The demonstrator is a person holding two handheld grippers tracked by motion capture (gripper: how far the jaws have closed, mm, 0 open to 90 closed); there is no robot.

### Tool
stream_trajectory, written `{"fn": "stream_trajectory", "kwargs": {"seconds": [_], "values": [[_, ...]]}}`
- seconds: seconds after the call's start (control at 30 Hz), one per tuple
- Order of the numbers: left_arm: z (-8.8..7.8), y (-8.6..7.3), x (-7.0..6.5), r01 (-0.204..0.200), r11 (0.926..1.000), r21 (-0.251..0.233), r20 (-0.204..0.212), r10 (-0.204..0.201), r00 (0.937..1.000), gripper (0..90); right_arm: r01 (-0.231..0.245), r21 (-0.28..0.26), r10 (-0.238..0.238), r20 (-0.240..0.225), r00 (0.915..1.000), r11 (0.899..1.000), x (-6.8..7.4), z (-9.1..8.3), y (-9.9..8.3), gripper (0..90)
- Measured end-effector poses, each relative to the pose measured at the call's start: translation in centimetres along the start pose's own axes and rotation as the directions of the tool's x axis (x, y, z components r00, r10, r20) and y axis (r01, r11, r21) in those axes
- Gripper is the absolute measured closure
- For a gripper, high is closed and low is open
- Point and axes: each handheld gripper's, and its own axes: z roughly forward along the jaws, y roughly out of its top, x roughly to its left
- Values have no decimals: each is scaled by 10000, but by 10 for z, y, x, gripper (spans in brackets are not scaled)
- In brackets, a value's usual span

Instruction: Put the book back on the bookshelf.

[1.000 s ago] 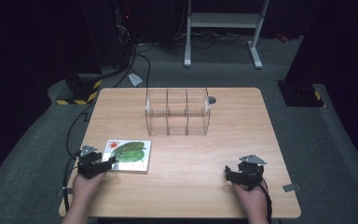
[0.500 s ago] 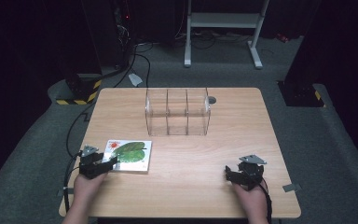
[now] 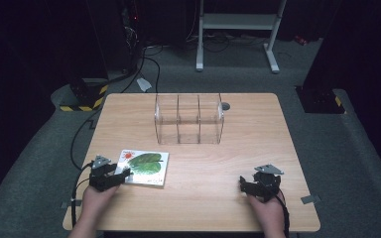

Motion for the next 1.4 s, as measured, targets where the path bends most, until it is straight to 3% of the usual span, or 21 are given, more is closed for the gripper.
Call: {"fn": "stream_trajectory", "kwargs": {"seconds": [0.5, 0.73, 0.8, 1.0, 1.27, 1.4], "values": [[5, 1, -25, -507, 9986, 177, 900, 489, 9947, 352, 4, -1, -4, 4, 10000, 10000, 0, 0, 0, 101], [6, 1, -43, -875, 9958, 270, 1041, 842, 9910, 362, 3, -1, -3, 3, 10000, 10000, 0, 0, 0, 101], [7, 1, -50, -1150, 9929, 314, 1169, 1107, 9870, 368, 2, 2, -2, -1, 10000, 10000, 0, 0, 0, 101], [7, 1, -64, -1466, 9886, 350, 1330, 1408, 9811, 368, 136, -59, -136, -31, 9999, 9999, 0, 0, 0, 119], [8, 0, -75, -1645, 9856, 381, 1642, 1562, 9740, 369, 93, -69, -93, -9, 10000, 9999, 1, -1, -1, 129], [9, 0, -82, -1826, 9826, 348, 1795, 1736, 9683, 371, 294, -205, -296, -113, 9995, 9994, 2, -3, -2, 198]]}}
